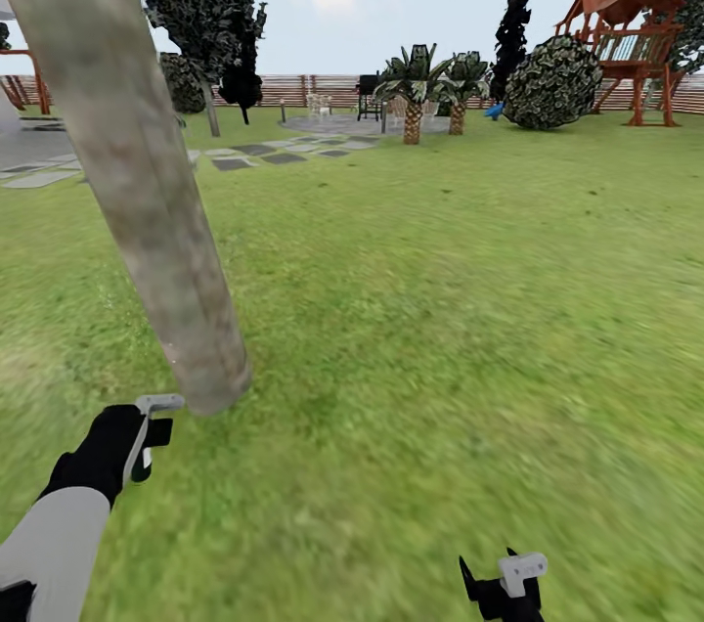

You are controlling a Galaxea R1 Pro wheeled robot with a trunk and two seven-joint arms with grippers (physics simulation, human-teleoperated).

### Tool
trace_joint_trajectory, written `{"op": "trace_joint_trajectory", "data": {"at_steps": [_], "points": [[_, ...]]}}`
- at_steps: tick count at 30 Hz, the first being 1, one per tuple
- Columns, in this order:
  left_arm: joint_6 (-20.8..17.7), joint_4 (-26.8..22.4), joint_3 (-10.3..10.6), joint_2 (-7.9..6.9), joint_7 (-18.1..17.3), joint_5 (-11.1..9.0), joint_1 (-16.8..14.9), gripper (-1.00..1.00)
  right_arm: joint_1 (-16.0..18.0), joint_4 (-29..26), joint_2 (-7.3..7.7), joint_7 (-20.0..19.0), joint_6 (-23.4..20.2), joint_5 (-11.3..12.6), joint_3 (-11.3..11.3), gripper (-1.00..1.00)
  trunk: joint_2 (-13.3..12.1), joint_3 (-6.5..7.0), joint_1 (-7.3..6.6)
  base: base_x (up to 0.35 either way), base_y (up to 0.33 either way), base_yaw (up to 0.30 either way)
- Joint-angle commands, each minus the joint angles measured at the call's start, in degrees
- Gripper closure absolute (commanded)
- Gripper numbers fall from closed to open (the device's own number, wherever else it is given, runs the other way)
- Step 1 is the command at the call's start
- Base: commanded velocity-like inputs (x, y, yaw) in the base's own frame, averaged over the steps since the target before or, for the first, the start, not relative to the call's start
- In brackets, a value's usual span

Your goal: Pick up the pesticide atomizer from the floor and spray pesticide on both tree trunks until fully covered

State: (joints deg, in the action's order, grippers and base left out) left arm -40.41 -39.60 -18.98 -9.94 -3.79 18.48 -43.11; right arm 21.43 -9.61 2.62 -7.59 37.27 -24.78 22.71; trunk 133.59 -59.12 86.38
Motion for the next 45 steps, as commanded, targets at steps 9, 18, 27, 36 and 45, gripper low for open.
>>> {"op": "trace_joint_trajectory", "data": {"at_steps": [9,18,27,36,45], "points": [[-0.4,-0.2,1.7,-1.29,-1.7,0.2,-0.6,1.0,0.0,0.0,0.0,-0.5,0.2,-0.1,0.5,-1.0,0.0,-0.05,0.02,0.051,0.0,0.0],[-2.9,-0.2,3.3,-3.56,-4.8,0.2,-5.0,1.0,0.0,0.0,-0.08,-0.5,0.2,-0.1,0.5,-1.0,0.0,-0.05,0.02,0.0,0.0,0.0],[-8.5,-1.2,4.0,-5.86,-8.7,0.3,-9.8,1.0,0.0,0.0,-0.08,-0.5,0.2,-0.1,0.5,-1.0,0.0,-0.05,0.02,0.0,0.0,0.0],[-9.6,-3.1,11.9,-3.97,-8.7,0.2,-10.5,1.0,0.0,0.0,-0.08,-0.5,0.2,-0.1,0.5,-1.0,0.0,-0.05,0.02,0.0,0.0,0.0],[-10.5,-6.4,11.9,-6.37,-8.8,0.2,-11.3,1.0,0.0,0.0,-0.08,-0.5,0.2,-0.1,0.5,-1.0,0.0,-0.05,0.02,-0.111,0.021,0.0]]}}
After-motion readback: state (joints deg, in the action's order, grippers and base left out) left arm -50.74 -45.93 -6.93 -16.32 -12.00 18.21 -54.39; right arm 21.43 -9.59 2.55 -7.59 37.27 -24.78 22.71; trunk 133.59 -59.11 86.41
